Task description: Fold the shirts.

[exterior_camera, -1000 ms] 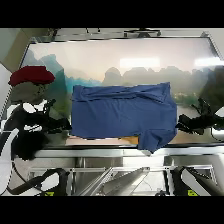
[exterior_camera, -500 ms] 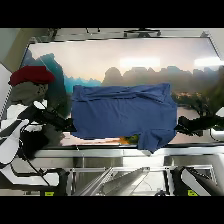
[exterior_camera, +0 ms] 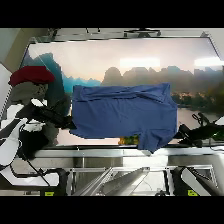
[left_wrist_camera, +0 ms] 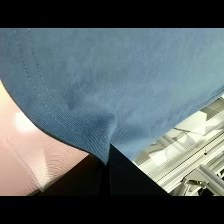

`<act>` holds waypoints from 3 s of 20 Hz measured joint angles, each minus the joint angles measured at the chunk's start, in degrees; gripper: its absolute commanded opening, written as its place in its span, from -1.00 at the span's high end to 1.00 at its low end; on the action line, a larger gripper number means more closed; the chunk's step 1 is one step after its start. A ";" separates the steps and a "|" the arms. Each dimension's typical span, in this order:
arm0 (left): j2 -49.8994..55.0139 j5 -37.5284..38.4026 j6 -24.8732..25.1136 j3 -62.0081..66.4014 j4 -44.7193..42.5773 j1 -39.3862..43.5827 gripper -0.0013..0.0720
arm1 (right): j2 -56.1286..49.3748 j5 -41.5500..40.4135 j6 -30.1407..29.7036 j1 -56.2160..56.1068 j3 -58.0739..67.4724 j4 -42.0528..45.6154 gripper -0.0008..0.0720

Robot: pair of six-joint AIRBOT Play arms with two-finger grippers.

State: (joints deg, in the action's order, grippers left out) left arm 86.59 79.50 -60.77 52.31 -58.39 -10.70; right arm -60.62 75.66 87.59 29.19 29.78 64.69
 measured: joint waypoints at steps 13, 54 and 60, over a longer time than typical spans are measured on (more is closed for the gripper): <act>-0.09 3.02 -1.33 0.07 -0.04 -2.38 0.92 | -8.24 1.03 -18.23 -1.36 -1.86 -22.58 0.91; 32.09 8.44 -18.29 62.84 -14.75 7.82 0.31 | -43.08 -19.69 -21.40 -14.82 47.50 -16.65 0.62; 32.09 9.90 -18.32 63.47 -15.10 8.66 0.11 | -41.70 -13.66 -21.49 -13.70 54.14 -15.17 -0.66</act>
State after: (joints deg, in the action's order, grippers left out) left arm 118.67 89.41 -79.09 115.79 -73.49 -2.04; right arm -102.32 62.00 66.11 15.49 83.92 49.52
